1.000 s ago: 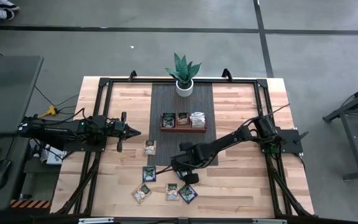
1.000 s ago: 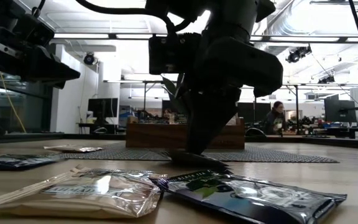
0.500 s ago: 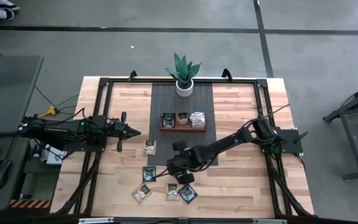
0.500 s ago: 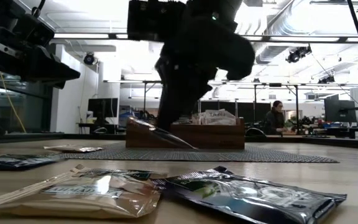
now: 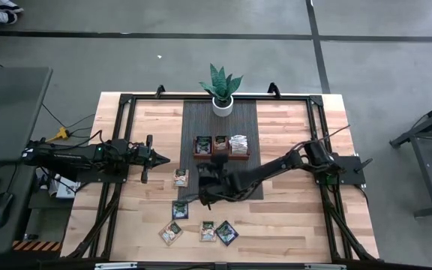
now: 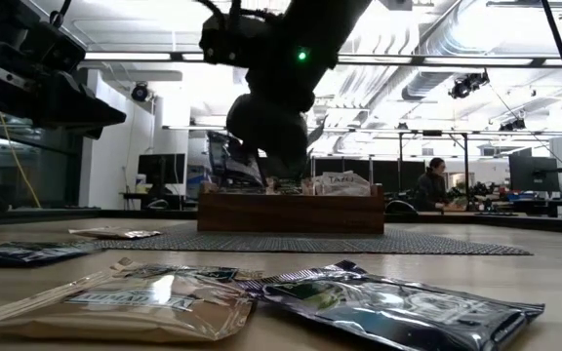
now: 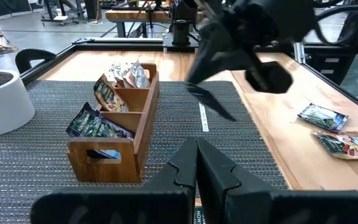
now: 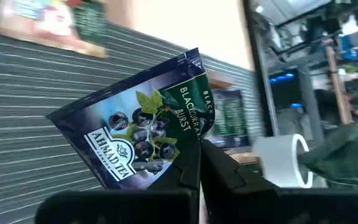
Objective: Pick & Place Tea
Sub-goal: Put the violet tea bag into the left section of the wooden organizer
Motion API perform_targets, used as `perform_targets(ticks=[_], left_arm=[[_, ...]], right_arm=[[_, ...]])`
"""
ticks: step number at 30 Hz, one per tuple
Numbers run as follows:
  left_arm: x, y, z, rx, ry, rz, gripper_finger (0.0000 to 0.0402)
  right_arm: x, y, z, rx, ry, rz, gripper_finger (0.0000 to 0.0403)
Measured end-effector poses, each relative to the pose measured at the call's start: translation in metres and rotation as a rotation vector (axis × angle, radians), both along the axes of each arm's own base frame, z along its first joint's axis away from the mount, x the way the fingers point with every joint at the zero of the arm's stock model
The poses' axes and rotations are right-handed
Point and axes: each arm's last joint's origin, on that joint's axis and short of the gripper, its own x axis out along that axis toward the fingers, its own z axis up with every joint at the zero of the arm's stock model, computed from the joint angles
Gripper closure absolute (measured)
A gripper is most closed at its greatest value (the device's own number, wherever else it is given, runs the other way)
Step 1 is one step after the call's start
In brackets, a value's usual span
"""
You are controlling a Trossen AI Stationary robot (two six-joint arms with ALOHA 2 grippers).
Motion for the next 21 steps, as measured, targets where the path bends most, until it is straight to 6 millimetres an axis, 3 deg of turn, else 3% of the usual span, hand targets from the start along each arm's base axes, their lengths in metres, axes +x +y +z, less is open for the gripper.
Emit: perform_targets(ticks=[17, 21], left_arm=[[0.0, 0.0, 0.0, 0.0, 0.0, 0.0, 0.0401], [0.0, 0.0, 0.0, 0.0, 0.0, 0.0, 0.0401]], right_arm=[[0.008, -0.041, 0.005, -0.123, -0.051, -0.148, 0.0402], [0.014, -0.049, -0.002, -0.119, -0.073, -0.169, 0.0402]])
